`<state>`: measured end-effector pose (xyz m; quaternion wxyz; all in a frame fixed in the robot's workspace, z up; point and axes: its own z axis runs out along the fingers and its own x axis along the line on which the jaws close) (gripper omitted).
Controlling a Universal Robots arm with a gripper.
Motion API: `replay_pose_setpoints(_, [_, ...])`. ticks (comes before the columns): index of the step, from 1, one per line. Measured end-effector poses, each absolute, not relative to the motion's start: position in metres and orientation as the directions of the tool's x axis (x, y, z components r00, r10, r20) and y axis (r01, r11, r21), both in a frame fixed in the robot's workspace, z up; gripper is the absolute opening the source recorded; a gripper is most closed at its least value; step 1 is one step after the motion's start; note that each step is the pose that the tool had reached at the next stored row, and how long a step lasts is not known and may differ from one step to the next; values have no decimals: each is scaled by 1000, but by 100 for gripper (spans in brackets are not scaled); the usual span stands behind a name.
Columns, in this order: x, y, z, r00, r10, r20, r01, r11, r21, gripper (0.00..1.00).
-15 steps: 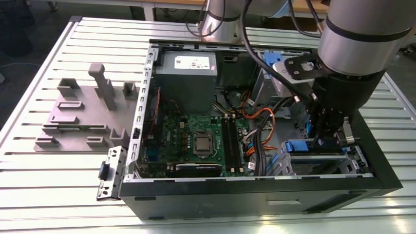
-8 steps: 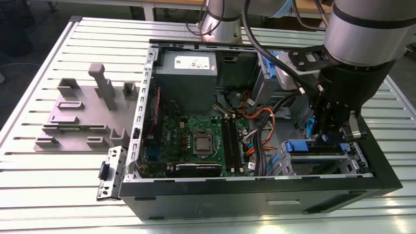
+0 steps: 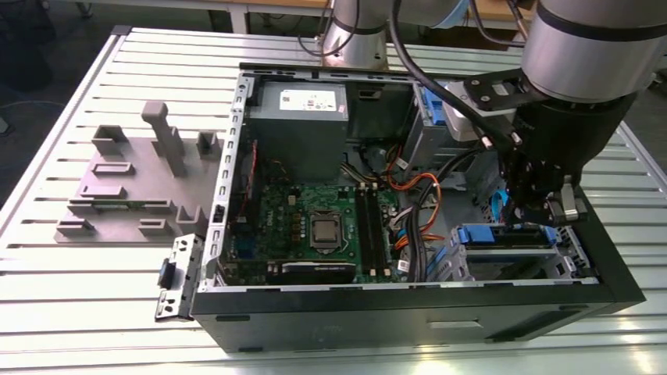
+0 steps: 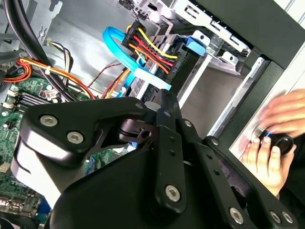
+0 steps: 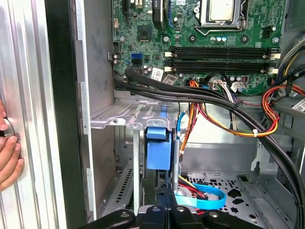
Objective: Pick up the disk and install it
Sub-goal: 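Insert the second disk wire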
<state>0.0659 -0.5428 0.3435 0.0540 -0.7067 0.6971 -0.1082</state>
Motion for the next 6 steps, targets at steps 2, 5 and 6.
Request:
replay_pose_setpoints(2, [66,-543,343,5,-997,78,-974,-22,-227,11])
replay_pose_setpoints(5, [66,-543,344,5,-997,78,-974,-22,-227,11])
replay_pose_setpoints(6, [66,-543,344,5,-997,78,-974,-22,-227,11])
